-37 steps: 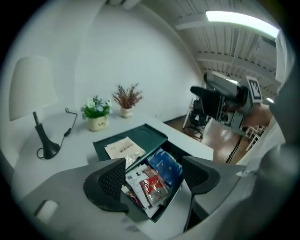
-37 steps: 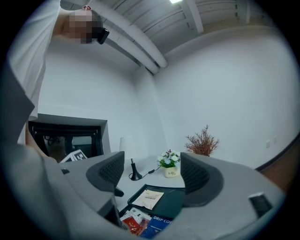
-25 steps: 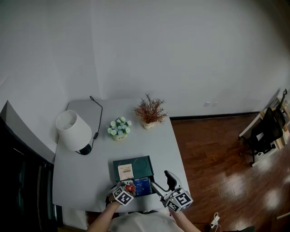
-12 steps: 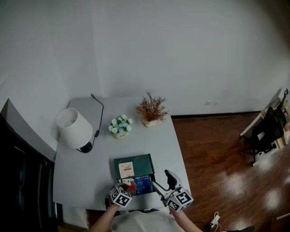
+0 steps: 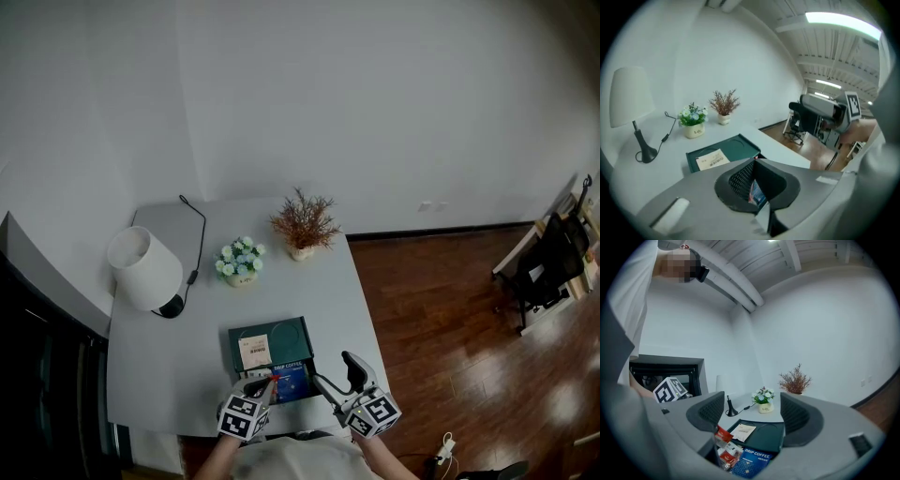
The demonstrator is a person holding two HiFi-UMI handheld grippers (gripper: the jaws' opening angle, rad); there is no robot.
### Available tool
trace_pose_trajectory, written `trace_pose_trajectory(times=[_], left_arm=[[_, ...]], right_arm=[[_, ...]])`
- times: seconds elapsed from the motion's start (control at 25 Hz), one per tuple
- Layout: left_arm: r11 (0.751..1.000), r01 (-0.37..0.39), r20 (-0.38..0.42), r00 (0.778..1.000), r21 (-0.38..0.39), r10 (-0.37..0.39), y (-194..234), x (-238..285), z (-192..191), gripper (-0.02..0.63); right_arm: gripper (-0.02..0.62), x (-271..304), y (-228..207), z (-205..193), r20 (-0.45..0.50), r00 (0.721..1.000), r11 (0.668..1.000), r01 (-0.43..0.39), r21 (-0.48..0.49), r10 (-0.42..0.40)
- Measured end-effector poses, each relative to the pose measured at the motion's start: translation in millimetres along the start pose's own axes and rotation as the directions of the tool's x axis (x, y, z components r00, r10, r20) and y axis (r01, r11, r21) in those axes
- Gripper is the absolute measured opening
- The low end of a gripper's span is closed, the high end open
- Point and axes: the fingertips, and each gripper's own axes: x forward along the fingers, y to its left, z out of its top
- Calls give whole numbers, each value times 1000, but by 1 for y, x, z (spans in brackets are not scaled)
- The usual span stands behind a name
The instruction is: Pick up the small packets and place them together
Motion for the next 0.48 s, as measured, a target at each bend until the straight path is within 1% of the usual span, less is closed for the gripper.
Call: trace_pose_trajectory(times=[0.12, 0.2, 0.24, 0.28, 0.36, 0.44, 0.48], left_arm=[[996, 35, 88, 996, -86, -28, 3, 18, 38, 9], [987, 52, 116, 993, -149, -35, 9, 38, 54, 9], [979, 64, 121, 992, -195, -40, 12, 49, 59, 9], [965, 77, 120, 992, -250, -48, 16, 62, 61, 9], [926, 91, 102, 993, -367, -57, 23, 88, 60, 9], [884, 76, 71, 996, -461, -49, 32, 114, 53, 9], [869, 60, 54, 998, -492, -38, 37, 124, 49, 9]], right_arm=[[367, -7, -9, 2, 5, 1000, 1000, 24, 4, -24], [367, -12, -15, 4, 10, 999, 999, 41, 4, -41], [367, -14, -19, 6, 13, 999, 999, 48, 3, -48], [367, -16, -22, 7, 14, 998, 999, 54, 2, -54], [367, -21, -28, 11, 17, 998, 998, 65, -2, -65], [367, -25, -32, 13, 18, 997, 997, 71, -5, -71], [367, -26, -33, 15, 20, 997, 997, 72, -7, -72]])
